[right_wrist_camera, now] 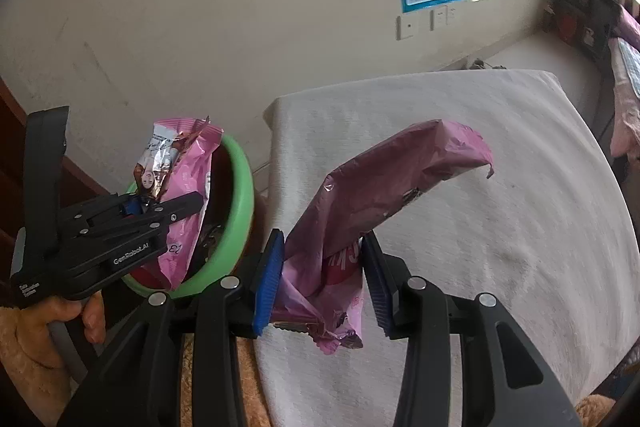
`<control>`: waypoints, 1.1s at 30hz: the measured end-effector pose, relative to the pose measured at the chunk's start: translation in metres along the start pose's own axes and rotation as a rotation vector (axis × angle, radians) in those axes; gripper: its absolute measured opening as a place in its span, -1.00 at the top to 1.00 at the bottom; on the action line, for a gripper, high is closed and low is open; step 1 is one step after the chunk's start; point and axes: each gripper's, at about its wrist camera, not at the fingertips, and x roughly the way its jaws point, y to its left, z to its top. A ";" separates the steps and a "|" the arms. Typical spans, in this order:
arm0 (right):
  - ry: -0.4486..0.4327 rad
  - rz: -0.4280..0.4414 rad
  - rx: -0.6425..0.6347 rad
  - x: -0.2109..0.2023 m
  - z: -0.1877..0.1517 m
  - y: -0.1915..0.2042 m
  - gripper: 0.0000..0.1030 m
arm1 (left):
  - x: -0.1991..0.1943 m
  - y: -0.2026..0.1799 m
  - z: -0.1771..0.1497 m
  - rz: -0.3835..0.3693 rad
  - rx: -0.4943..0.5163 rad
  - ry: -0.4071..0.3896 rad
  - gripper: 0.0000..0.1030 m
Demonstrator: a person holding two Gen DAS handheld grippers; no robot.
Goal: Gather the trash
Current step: 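Carry the snack packet and pink bag over the bucket and open both grippers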
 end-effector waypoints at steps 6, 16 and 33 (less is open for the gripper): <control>0.013 0.012 -0.026 0.009 0.004 0.012 0.22 | 0.000 0.017 -0.004 0.019 -0.026 0.007 0.32; 0.025 0.035 -0.086 0.019 0.012 0.040 0.21 | 0.002 0.041 -0.011 0.050 -0.079 0.020 0.32; 0.057 0.019 -0.265 0.049 0.027 0.077 0.21 | 0.014 0.074 -0.016 0.101 -0.135 0.036 0.32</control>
